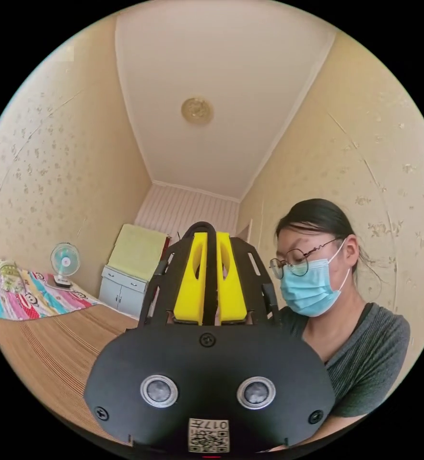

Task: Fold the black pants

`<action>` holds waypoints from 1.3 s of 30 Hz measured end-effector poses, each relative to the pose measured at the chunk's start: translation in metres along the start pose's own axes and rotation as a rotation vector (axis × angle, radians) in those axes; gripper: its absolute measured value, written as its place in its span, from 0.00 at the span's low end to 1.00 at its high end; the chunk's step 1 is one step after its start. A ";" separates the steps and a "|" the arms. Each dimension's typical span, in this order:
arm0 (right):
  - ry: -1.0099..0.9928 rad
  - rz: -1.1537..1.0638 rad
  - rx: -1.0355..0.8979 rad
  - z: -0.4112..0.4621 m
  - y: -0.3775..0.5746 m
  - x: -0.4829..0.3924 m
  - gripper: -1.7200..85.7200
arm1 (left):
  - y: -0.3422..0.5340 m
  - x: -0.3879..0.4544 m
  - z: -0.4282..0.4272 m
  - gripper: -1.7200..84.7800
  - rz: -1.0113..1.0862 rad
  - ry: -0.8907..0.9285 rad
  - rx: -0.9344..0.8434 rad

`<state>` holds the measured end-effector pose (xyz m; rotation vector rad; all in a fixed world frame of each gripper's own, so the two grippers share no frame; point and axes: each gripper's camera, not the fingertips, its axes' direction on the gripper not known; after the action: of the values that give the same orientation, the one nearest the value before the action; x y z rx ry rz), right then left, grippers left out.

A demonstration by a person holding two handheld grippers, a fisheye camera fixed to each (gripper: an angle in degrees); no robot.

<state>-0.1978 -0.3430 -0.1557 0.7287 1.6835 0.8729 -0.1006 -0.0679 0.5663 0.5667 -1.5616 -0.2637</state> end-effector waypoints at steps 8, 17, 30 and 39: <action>0.291 0.014 0.037 0.024 -0.006 -0.031 0.03 | 0.006 0.005 0.026 0.06 0.004 -0.263 -0.029; 0.577 0.356 -0.158 0.092 0.012 0.201 0.03 | 0.038 -0.200 0.022 0.06 -0.349 -0.651 -0.239; 0.354 0.625 -0.383 0.080 0.279 0.197 0.05 | 0.340 -0.217 -0.088 0.07 -0.695 -0.429 -0.522; 0.433 1.192 -0.485 0.020 0.411 0.175 0.17 | 0.417 -0.212 -0.176 0.18 -0.953 -0.679 -0.416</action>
<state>-0.2056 0.0277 0.0931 1.2567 1.1691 2.2978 -0.0112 0.4225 0.6054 0.9100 -1.6828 -1.5973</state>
